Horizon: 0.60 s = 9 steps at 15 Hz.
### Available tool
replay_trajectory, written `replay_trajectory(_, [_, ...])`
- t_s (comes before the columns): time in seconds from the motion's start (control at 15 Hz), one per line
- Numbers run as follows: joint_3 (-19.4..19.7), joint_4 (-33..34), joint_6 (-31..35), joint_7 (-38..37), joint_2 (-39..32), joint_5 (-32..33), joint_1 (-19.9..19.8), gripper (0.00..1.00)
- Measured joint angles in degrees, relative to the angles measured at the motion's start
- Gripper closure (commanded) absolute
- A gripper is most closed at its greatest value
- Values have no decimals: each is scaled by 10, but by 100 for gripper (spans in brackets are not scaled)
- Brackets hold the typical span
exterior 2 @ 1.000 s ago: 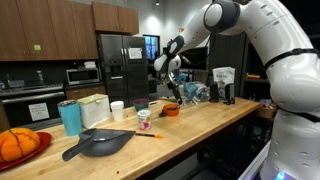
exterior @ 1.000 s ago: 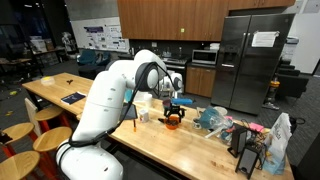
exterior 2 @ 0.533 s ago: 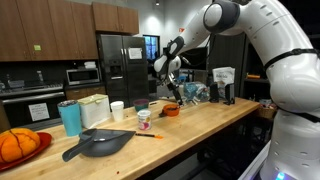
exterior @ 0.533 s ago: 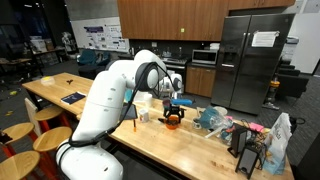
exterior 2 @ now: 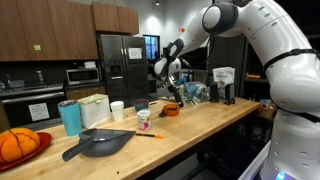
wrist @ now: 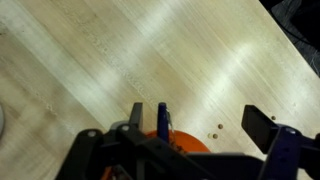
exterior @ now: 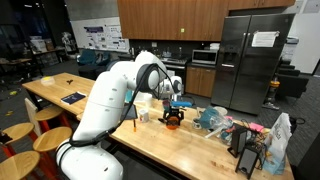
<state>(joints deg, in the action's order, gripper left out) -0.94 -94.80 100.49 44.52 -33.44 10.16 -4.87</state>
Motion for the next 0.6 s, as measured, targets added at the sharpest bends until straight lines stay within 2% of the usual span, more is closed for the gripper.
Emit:
replay_trajectory(0.07, [0, 0, 0, 0, -1, 0, 0, 32])
replay_trajectory(0.33, [0, 0, 0, 0, -1, 0, 0, 65])
replay_trajectory(0.6, [0, 0, 0, 0, -1, 0, 0, 94])
